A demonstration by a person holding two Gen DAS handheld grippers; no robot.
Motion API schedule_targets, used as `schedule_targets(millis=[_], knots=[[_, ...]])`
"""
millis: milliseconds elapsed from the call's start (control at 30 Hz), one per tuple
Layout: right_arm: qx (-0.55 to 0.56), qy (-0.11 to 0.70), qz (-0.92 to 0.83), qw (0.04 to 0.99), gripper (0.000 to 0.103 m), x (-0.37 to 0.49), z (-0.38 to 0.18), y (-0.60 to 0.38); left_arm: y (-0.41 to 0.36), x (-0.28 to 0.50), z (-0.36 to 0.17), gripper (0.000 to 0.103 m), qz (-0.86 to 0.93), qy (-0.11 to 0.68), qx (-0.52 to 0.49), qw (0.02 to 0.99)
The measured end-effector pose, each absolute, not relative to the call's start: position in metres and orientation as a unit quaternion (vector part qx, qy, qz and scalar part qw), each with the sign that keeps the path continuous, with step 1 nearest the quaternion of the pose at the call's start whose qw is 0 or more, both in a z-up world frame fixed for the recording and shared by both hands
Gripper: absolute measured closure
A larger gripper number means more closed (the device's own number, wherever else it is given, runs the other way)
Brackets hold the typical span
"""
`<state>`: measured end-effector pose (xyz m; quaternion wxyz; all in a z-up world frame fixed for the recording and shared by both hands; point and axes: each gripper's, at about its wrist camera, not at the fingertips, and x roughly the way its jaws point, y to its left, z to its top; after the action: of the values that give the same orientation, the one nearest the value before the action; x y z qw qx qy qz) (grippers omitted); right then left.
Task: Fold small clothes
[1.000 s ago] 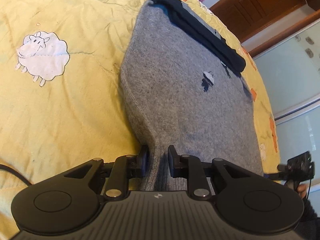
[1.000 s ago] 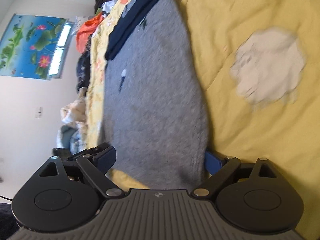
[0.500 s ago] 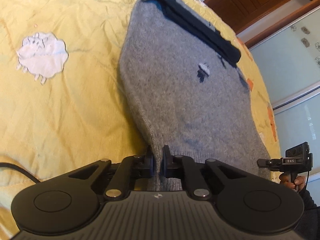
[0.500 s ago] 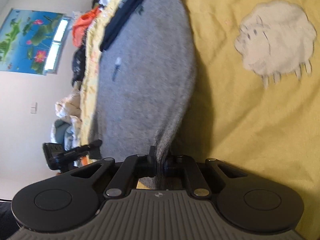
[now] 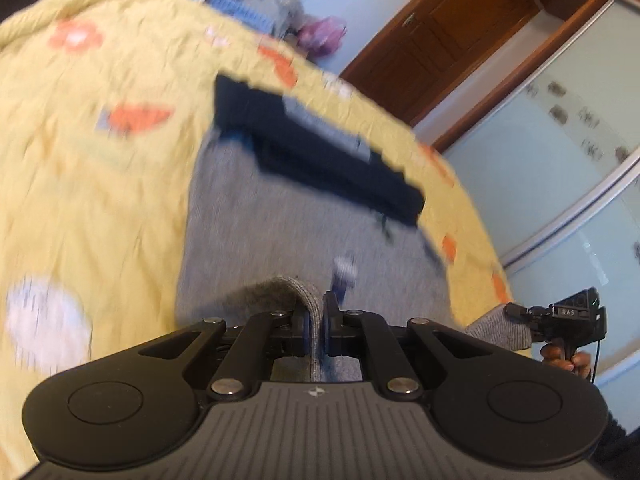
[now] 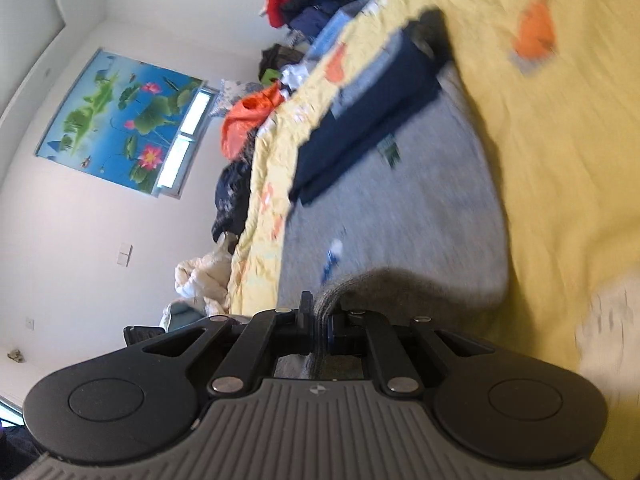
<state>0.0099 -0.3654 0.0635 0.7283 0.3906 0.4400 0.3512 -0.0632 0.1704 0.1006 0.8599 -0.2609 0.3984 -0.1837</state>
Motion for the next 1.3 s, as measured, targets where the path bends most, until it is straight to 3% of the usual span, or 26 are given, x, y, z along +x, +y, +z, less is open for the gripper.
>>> schedule_targets(millis=[233, 600, 700, 733, 767, 833, 867, 900, 967, 1067, 1300], knots=[[0.432, 0.370, 0.337, 0.750, 0.092, 0.116, 0.075, -0.362, 0.186, 0.048, 0.118, 0.097, -0.165, 0.327, -0.304, 0.880], [0.484, 0.362, 0.252, 0.756, 0.092, 0.300, 0.026, -0.357, 0.183, 0.235, 0.092, 0.097, -0.086, 0.337, -0.263, 0.900], [0.478, 0.379, 0.215, 0.762, 0.086, 0.329, 0.005, -0.350, 0.185, 0.267, 0.072, 0.097, -0.068, 0.340, -0.264, 0.900], [0.480, 0.379, 0.198, 0.766, 0.079, 0.335, -0.002, -0.349, 0.188, 0.275, 0.067, 0.096, -0.064, 0.339, -0.275, 0.898], [0.484, 0.373, 0.191, 0.768, 0.072, 0.338, -0.008, -0.348, 0.191, 0.281, 0.062, 0.094, -0.061, 0.342, -0.289, 0.892], [0.505, 0.357, 0.171, 0.767, 0.021, 0.338, -0.015, -0.349, 0.200, 0.288, 0.048, 0.083, -0.049, 0.379, -0.331, 0.863], [0.514, 0.348, 0.163, 0.767, 0.019, 0.334, -0.016, -0.351, 0.204, 0.287, 0.042, 0.069, -0.040, 0.393, -0.352, 0.848], [0.522, 0.333, 0.171, 0.767, 0.017, 0.329, -0.015, -0.352, 0.208, 0.279, 0.040, 0.048, -0.029, 0.388, -0.363, 0.847], [0.517, 0.323, 0.182, 0.771, 0.016, 0.312, -0.008, -0.351, 0.212, 0.251, 0.045, 0.021, 0.002, 0.359, -0.351, 0.865], [0.483, 0.328, 0.197, 0.787, 0.015, 0.273, 0.000, -0.350, 0.216, 0.192, 0.056, 0.019, 0.014, 0.299, -0.338, 0.892], [0.437, 0.355, 0.177, 0.807, 0.013, 0.161, -0.005, -0.361, 0.192, 0.080, 0.023, 0.018, -0.042, 0.310, -0.460, 0.831]])
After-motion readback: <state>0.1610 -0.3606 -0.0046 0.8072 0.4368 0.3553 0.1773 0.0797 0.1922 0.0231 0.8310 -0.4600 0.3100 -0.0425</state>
